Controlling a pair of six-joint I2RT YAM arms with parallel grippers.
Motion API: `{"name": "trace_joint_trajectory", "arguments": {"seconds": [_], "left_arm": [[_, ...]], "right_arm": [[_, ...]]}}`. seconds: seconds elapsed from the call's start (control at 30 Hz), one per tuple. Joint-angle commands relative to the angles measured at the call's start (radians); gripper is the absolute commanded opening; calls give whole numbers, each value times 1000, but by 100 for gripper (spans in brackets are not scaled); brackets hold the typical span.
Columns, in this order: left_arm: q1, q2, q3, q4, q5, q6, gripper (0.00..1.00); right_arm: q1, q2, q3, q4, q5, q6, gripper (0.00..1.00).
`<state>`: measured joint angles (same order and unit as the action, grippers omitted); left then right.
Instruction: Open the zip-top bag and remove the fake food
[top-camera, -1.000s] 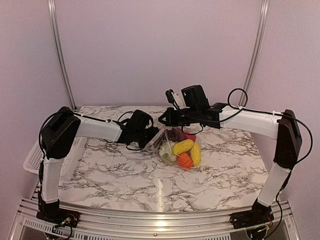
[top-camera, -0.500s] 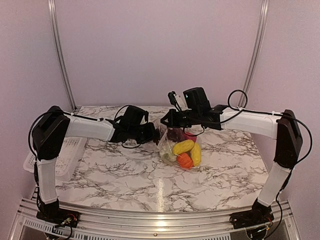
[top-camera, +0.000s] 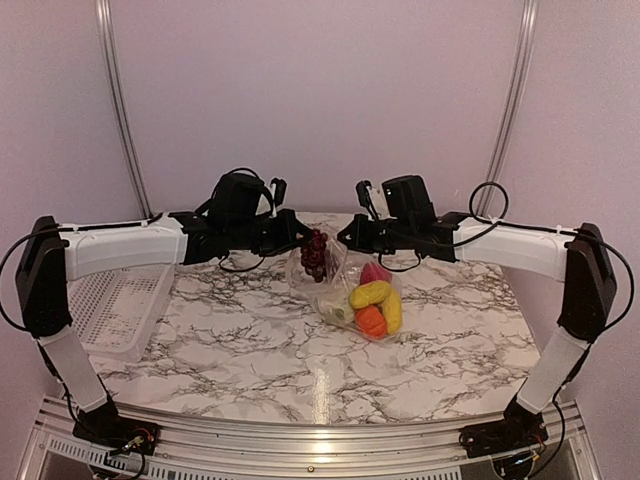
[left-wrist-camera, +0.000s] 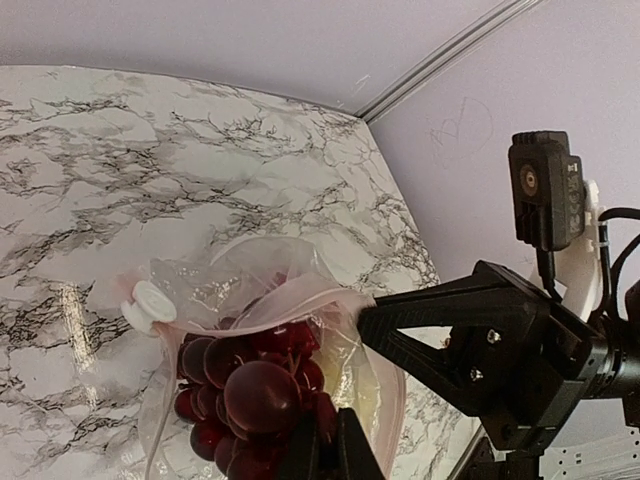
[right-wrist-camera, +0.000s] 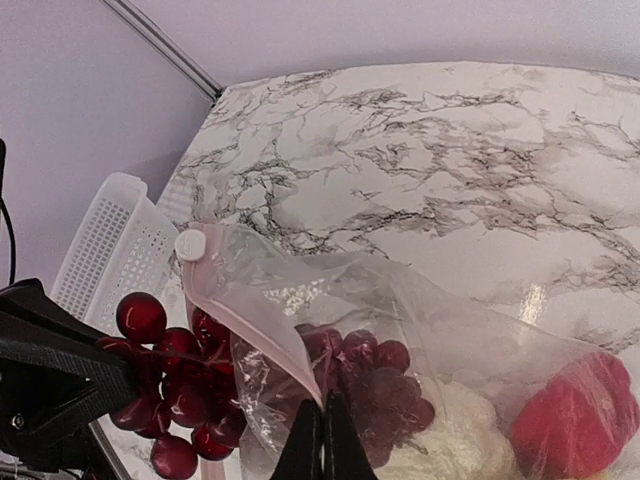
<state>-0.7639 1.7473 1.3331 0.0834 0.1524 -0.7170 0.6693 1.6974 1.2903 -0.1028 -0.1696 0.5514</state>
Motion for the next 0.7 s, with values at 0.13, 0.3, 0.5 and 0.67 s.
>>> {"name": "trace_joint_trajectory", "arguments": {"seconds": [0.13,0.3,0.5,0.67], "left_arm": [[2,-187,0,4,39,43,0],[27,-264,19,-36,4,31,0],[80,-363,-2,-81,-68,1,0],[178,-498,-27,-253,-262,-11,0]], "right_arm": [[-9,-29,-32,12,20,30,0],[-9,-42,-60,15,20,32,0],[-9,-49,-72,21,18,31,0],[-10,-56,-85,39,1,36,0]]}}
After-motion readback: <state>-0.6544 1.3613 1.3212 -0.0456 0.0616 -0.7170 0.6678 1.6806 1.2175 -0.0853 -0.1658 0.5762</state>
